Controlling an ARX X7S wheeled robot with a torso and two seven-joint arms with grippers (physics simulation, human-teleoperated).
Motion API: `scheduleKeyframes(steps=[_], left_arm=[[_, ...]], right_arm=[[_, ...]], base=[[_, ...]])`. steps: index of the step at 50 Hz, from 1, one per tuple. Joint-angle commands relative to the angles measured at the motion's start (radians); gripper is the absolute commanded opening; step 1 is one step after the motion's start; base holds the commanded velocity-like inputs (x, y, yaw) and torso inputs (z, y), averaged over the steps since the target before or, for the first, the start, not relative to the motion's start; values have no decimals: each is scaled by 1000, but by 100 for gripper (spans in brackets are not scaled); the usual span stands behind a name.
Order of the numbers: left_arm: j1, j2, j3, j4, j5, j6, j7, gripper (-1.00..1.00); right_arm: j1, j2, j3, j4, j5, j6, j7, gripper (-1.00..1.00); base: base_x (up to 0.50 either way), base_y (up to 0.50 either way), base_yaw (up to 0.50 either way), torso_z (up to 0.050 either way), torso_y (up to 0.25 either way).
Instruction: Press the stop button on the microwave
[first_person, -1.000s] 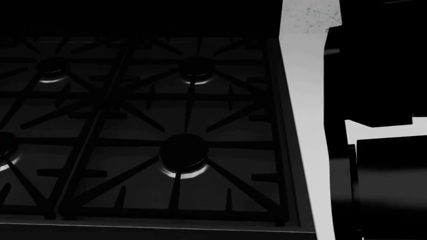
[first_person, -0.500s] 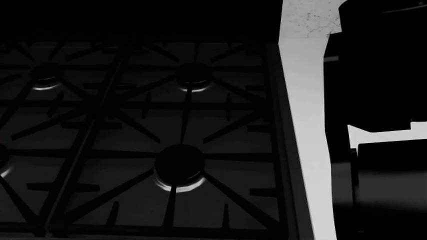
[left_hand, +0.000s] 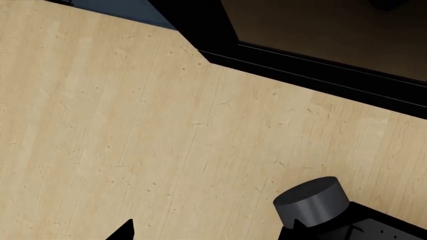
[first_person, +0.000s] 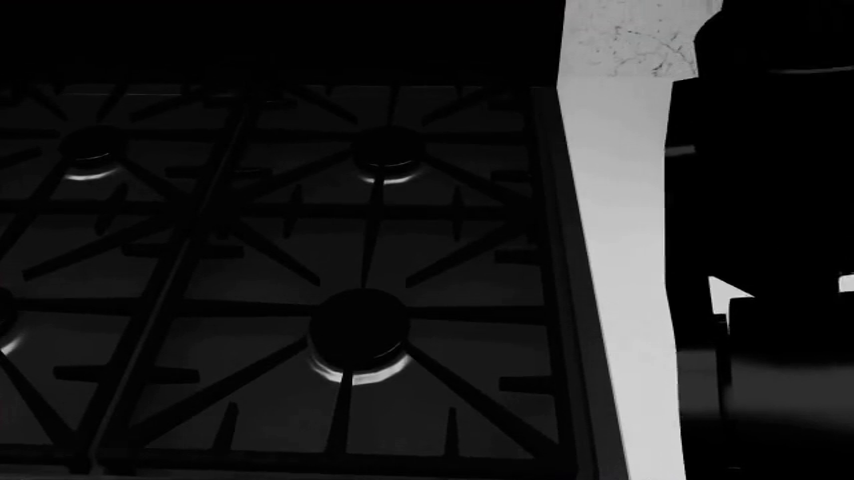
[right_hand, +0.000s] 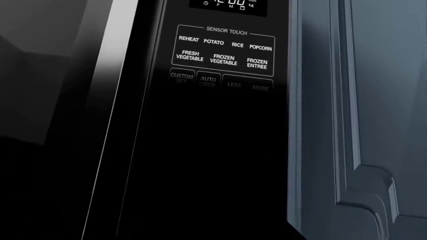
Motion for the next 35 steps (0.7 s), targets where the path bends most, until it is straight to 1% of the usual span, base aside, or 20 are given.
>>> scheduleKeyframes(steps=[1,5,18,35], left_arm=[[1,0,-2,0,2,7,-3,100],[0,0,-1,0,3,1,-8,100],[0,0,4,0,2,-2,-11,100],[-1,-1,7,0,1,-7,-11,100]], right_arm=[[-38,25,5,-151,39,104,40,-100],[-57,35,9,-206,55,136,53,-100],[-101,49,20,-276,72,198,113,-100],[-125,64,14,-254,64,211,147,-100]], base=[[0,0,0,0,0],[0,0,0,0,0],[0,0,0,0,0],[0,0,0,0,0]])
